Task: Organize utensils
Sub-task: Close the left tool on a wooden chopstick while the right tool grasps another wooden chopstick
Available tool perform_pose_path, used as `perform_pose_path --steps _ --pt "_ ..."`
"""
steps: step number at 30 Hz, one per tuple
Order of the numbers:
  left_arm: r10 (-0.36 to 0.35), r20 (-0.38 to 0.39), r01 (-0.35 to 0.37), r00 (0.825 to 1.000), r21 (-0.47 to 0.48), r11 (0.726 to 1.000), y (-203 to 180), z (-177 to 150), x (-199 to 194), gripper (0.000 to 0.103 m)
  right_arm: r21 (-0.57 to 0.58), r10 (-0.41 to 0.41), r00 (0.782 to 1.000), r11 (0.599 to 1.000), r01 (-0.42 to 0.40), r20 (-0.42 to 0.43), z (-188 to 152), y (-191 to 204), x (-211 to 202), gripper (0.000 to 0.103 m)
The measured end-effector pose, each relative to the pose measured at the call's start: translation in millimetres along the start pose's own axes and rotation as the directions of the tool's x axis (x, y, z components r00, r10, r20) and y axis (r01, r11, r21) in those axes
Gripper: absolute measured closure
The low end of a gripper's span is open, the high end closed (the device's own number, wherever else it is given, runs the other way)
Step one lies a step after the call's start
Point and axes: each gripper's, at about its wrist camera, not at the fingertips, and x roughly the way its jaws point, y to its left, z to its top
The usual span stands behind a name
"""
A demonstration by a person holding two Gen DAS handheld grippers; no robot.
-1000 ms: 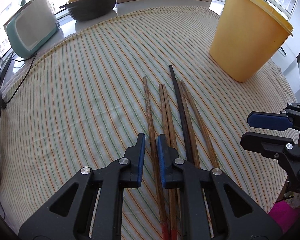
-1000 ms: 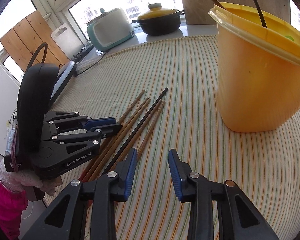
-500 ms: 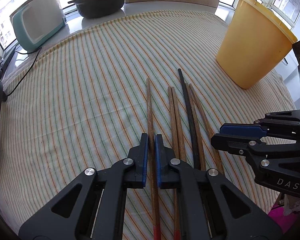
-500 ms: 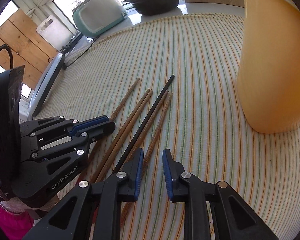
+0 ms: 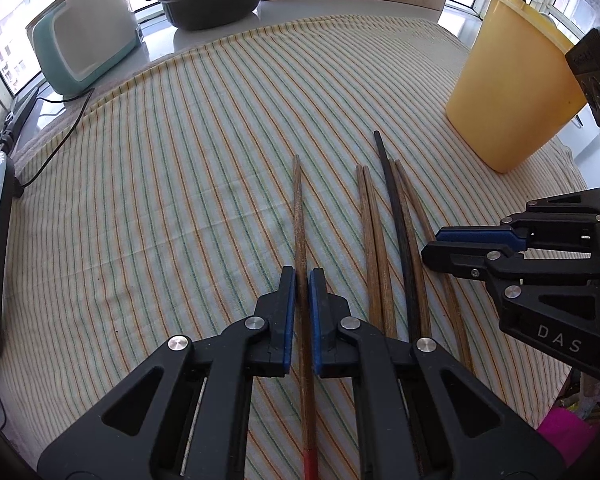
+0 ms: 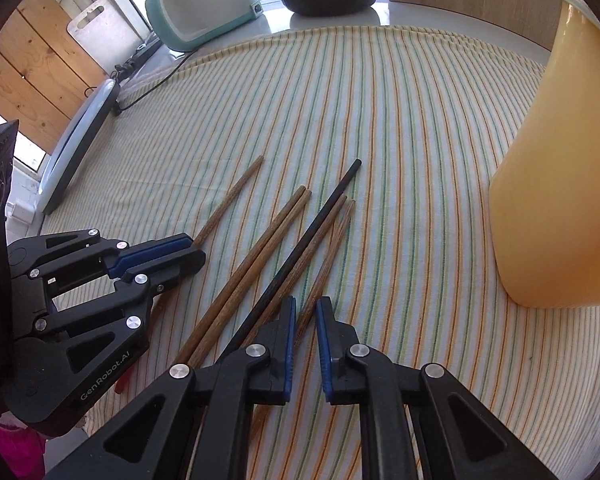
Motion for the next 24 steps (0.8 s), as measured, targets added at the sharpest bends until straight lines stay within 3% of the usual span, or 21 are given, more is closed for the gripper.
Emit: perform_pose_path --steps 5,12,19,24 --pt "-0.006 0.009 0.006 1.0 -0.001 1.0 0.8 6.8 4.1 0.098 -0.025 -0.024 1.0 0.999 0.024 0.004 2.0 6.1 1.8 0.095" --pt "-0.038 0.052 0.042 0.998 -0.073 0.996 14.1 3.6 -6.1 0.099 0.012 0.037 0.999 0.999 -0.037 0.027 -3.2 -5.8 -6.8 0.098" --pt "-0.059 0.142 0.076 0.988 -0.118 0.99 20.2 1.2 -35.4 0.099 -0.005 0.067 0.993 0.998 -0.067 0.096 -7.5 -5.0 -28.0 0.099" --pt "-0.072 0.224 0.107 0.972 -0.152 0.982 21.9 -4.2 -60.1 0.099 -0.027 0.078 0.984 0.997 -0.074 0.158 -12.2 -5.9 -47.5 0.099"
